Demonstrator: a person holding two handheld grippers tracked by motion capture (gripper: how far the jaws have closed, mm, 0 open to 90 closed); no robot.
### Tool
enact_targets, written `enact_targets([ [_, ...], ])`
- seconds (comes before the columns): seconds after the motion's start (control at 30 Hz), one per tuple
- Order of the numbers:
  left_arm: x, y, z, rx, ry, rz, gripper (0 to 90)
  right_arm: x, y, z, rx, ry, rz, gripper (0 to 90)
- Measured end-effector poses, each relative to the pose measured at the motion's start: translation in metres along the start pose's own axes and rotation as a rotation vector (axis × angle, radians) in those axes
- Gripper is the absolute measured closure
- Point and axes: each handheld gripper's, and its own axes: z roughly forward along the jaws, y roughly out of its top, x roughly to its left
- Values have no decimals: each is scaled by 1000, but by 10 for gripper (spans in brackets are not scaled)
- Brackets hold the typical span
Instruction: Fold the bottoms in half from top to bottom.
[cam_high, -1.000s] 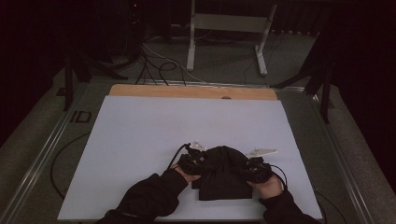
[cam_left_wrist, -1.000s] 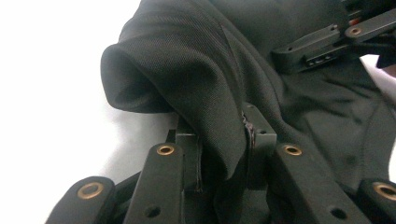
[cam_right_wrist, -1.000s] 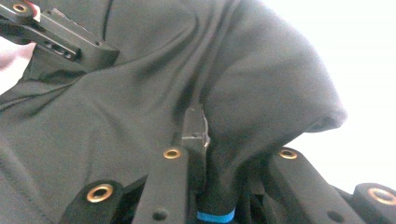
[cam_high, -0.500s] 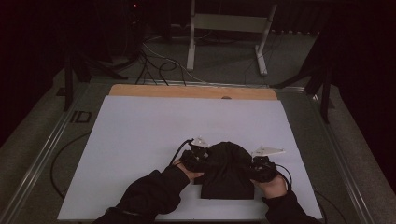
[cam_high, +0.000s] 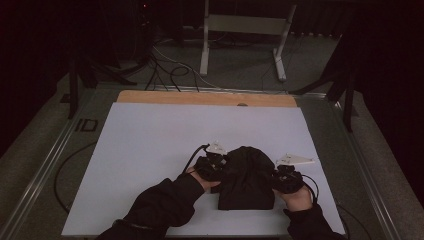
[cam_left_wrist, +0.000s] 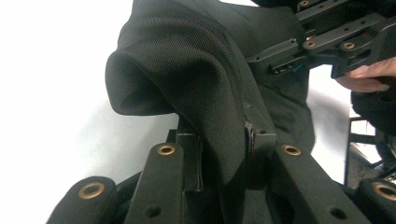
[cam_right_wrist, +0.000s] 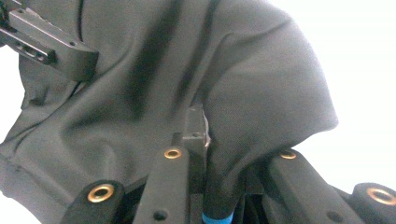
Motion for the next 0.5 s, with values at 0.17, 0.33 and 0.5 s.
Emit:
enact_targets([
  [0.17,-1,5,-5,-15,-7,1,739,-1,4,-6,-20,-4,2,768],
  [0.33,0,7,-12,-27,-7,12,739,0,10,-10,-39,-1,-10,768],
  [0.5,1,9,-19,-40,-6,16,739,3,15,-13,-52,0,-18,768],
])
